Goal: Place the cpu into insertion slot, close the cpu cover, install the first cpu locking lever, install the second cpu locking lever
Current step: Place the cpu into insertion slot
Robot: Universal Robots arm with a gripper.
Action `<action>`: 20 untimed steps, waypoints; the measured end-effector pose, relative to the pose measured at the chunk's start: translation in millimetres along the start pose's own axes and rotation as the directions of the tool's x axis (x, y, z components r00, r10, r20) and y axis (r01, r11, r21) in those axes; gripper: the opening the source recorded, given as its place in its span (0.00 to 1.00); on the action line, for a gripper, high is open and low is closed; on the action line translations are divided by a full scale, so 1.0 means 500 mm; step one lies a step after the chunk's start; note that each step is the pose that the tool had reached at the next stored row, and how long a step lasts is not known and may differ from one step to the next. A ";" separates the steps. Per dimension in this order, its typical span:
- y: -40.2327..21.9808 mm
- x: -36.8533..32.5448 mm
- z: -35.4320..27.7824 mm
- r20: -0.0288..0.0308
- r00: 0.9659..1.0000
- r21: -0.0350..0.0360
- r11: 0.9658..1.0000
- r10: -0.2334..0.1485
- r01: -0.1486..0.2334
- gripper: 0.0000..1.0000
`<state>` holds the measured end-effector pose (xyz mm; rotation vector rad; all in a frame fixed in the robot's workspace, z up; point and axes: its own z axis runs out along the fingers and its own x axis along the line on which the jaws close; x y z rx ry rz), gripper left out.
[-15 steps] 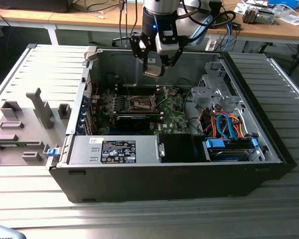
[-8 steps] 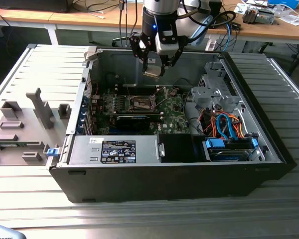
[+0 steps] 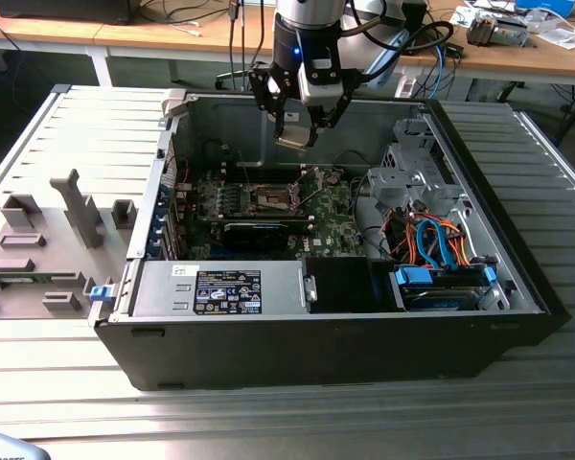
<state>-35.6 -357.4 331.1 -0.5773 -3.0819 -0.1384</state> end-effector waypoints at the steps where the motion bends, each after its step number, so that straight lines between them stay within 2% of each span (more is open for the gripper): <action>1: 0.000 0.000 0.000 0.000 1.000 0.000 1.000 0.001 -0.001 0.54; 20: 0.000 0.000 0.000 0.001 1.000 0.000 1.000 0.014 -0.014 0.54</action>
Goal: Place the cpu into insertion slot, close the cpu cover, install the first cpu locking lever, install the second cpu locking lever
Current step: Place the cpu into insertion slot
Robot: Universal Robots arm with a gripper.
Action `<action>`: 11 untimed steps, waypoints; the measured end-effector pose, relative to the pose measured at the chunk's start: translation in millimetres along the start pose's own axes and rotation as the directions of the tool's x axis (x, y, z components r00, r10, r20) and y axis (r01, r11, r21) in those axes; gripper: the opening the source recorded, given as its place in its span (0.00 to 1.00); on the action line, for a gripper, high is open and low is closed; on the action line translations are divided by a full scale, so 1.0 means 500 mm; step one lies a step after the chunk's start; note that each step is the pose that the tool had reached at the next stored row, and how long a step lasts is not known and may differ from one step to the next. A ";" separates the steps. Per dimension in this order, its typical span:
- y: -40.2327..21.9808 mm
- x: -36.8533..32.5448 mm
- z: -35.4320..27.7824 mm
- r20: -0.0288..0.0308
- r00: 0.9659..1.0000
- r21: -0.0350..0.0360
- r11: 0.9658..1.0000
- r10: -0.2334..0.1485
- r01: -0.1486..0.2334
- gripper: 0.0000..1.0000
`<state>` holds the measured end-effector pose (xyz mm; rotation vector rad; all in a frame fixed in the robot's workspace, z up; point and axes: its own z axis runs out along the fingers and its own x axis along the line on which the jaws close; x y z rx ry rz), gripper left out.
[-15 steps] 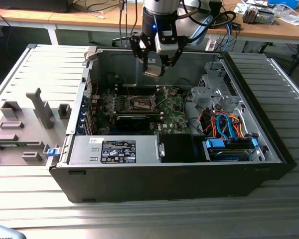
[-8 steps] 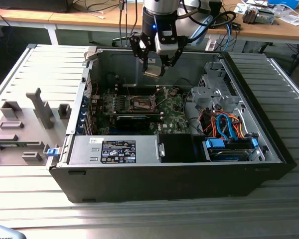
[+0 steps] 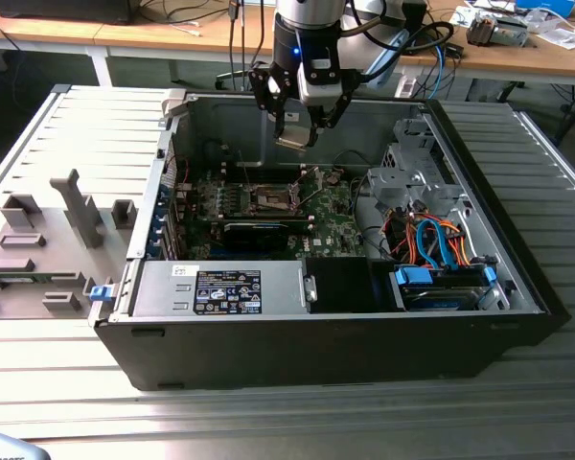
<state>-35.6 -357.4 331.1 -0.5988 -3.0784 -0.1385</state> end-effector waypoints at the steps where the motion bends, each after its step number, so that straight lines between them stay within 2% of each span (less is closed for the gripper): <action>1: 0.000 0.000 0.000 0.000 1.000 0.000 1.000 0.001 -0.001 0.54; 11: 0.000 0.000 0.000 0.001 1.000 0.000 1.000 0.007 -0.007 0.54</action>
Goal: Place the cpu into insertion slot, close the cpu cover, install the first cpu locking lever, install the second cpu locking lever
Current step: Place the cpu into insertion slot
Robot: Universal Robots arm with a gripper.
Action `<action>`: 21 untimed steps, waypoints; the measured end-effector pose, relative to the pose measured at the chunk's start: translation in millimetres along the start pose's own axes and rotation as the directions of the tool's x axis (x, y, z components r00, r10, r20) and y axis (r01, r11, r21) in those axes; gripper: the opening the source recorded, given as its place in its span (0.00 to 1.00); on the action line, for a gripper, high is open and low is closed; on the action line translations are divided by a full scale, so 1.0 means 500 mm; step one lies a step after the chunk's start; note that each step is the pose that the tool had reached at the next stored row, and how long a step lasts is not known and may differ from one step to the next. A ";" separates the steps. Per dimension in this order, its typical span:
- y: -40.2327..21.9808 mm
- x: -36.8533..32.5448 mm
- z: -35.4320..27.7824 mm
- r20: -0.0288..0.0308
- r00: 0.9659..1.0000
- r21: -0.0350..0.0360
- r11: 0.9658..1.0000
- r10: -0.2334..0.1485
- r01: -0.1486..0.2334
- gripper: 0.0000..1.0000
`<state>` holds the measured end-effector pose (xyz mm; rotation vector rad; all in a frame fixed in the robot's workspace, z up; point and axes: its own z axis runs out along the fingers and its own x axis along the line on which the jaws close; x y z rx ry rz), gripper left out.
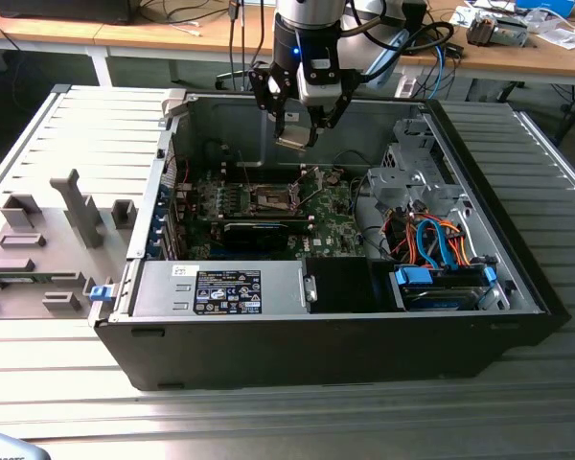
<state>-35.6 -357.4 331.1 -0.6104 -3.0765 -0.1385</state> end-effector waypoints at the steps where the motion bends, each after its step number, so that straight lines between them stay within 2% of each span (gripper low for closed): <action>1: 0.000 0.000 0.000 0.000 1.000 0.000 1.000 0.001 -0.001 0.54; 21: 0.000 0.000 0.000 0.001 1.000 0.000 1.000 0.017 -0.017 0.54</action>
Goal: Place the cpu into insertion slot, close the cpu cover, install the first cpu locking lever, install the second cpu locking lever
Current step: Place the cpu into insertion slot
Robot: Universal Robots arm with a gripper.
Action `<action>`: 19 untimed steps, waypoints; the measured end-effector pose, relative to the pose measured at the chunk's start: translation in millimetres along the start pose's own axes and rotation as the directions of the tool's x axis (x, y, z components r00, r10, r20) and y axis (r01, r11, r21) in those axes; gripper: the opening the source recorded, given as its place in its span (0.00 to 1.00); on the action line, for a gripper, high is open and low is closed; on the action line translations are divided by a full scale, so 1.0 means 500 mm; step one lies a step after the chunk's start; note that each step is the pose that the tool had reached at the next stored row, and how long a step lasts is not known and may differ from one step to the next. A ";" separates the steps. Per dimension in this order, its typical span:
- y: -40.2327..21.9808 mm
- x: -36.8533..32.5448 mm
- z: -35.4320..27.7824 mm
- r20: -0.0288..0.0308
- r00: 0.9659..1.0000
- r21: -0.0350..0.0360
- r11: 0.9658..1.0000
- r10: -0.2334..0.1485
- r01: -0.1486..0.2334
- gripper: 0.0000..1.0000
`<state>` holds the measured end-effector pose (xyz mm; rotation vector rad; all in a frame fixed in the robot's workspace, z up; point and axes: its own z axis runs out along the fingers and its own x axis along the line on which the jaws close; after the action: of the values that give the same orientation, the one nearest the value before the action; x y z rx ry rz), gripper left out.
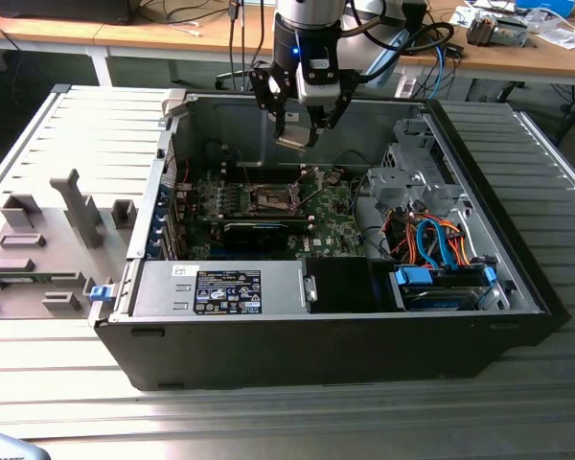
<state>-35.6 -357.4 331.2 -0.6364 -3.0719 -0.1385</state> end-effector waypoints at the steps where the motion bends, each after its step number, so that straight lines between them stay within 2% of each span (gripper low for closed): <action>1: 0.000 0.000 0.000 0.000 1.000 0.000 1.000 0.001 -0.001 0.54; 19: 0.000 0.000 0.000 0.002 1.000 0.000 1.000 0.017 -0.017 0.54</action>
<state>-35.6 -357.4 331.1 -0.6633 -3.0670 -0.1386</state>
